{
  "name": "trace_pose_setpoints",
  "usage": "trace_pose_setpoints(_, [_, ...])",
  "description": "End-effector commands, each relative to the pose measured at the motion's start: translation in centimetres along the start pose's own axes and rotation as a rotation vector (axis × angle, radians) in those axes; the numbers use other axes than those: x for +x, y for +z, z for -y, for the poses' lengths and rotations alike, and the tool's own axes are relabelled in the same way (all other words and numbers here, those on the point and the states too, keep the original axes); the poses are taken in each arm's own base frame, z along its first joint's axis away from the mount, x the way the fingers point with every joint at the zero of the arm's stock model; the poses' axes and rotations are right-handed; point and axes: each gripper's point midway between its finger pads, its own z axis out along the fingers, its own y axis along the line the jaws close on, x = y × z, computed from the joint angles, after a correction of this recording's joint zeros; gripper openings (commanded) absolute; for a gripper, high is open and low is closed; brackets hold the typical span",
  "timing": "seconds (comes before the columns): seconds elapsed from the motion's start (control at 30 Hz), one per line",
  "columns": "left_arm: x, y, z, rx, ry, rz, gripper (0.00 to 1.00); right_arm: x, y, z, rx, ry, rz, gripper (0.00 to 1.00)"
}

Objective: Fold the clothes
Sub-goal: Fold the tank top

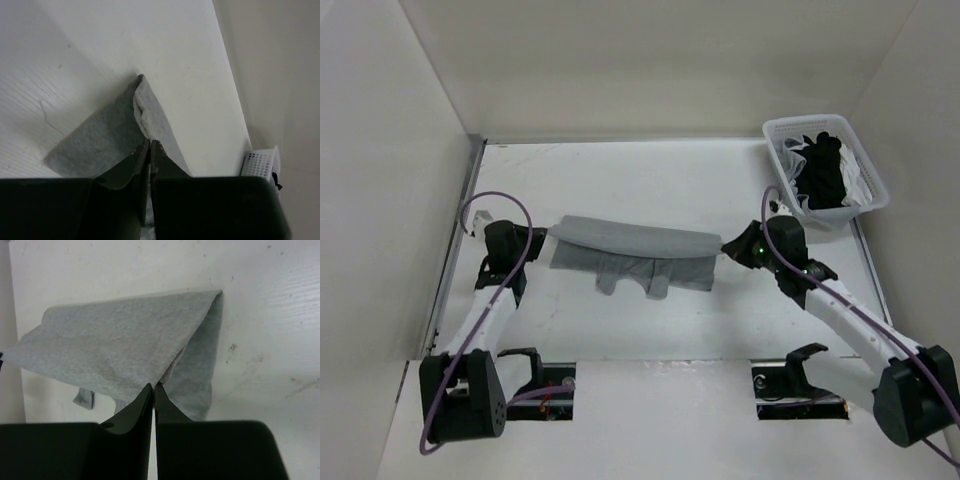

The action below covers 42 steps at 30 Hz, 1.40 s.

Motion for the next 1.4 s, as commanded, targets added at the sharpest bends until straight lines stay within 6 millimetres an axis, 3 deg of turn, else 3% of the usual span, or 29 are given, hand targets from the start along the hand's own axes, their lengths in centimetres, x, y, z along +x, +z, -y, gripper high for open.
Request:
trace_pose_setpoints(0.0, [-1.1,-1.7,0.6,0.068,-0.021,0.023,0.0,0.4,-1.4,0.0,-0.01,-0.012,0.039,0.06])
trace_pose_setpoints(0.17, [-1.3,-2.5,-1.7,0.026,-0.014,0.046,0.0,4.2,-2.6,1.0,0.007,0.01,-0.021,0.06])
trace_pose_setpoints(0.27, [-0.4,-2.7,-2.9,0.008,-0.013,0.03,0.0,6.9,-2.5,2.0,0.029,0.034,-0.07,0.06])
trace_pose_setpoints(0.37, [0.9,-2.7,-5.4,-0.049,-0.002,0.004,0.01,9.5,-2.3,3.2,0.063,0.062,-0.112,0.06])
trace_pose_setpoints(0.47, [1.5,-2.7,-8.3,-0.116,-0.024,-0.001,0.08,10.6,-2.0,4.0,0.096,0.08,-0.12,0.07])
trace_pose_setpoints(0.53, [1.0,-2.9,-9.5,-0.135,-0.06,0.017,0.16,10.9,-2.1,4.4,0.115,0.09,-0.12,0.14])
trace_pose_setpoints(0.67, [-2.3,-4.3,-8.6,-0.082,-0.127,0.131,0.34,11.2,-2.6,4.2,0.104,0.092,-0.125,0.39])
trace_pose_setpoints(0.73, [-3.7,-5.0,-6.9,-0.03,-0.148,0.178,0.36,10.8,-3.1,3.6,0.098,0.08,-0.122,0.42])
trace_pose_setpoints(0.8, [-3.4,-4.8,-4.7,0.024,-0.132,0.153,0.35,9.7,-3.5,3.4,0.108,0.067,-0.082,0.47])
trace_pose_setpoints(0.87, [-1.1,-4.4,-1.0,0.11,-0.07,0.072,0.33,8.1,-3.2,3.7,0.126,0.061,-0.028,0.54])
trace_pose_setpoints(0.97, [5.3,-4.4,4.6,0.199,0.081,-0.084,0.33,6.6,-1.4,4.3,0.152,0.057,-0.021,0.56])
trace_pose_setpoints(1.03, [10.5,-5.2,7.2,0.243,0.17,-0.177,0.34,6.3,0.1,4.3,0.141,0.065,-0.026,0.57])
trace_pose_setpoints(1.1, [14.8,-5.9,8.5,0.282,0.242,-0.248,0.34,6.3,1.2,4.6,0.15,0.075,-0.039,0.57])
trace_pose_setpoints(1.2, [20.0,-6.0,8.1,0.291,0.31,-0.347,0.34,6.7,2.2,4.5,0.13,0.08,-0.05,0.56])
trace_pose_setpoints(1.37, [23.1,-4.2,4.8,0.235,0.323,-0.415,0.33,9.0,4.2,5.3,0.129,0.127,-0.111,0.52])
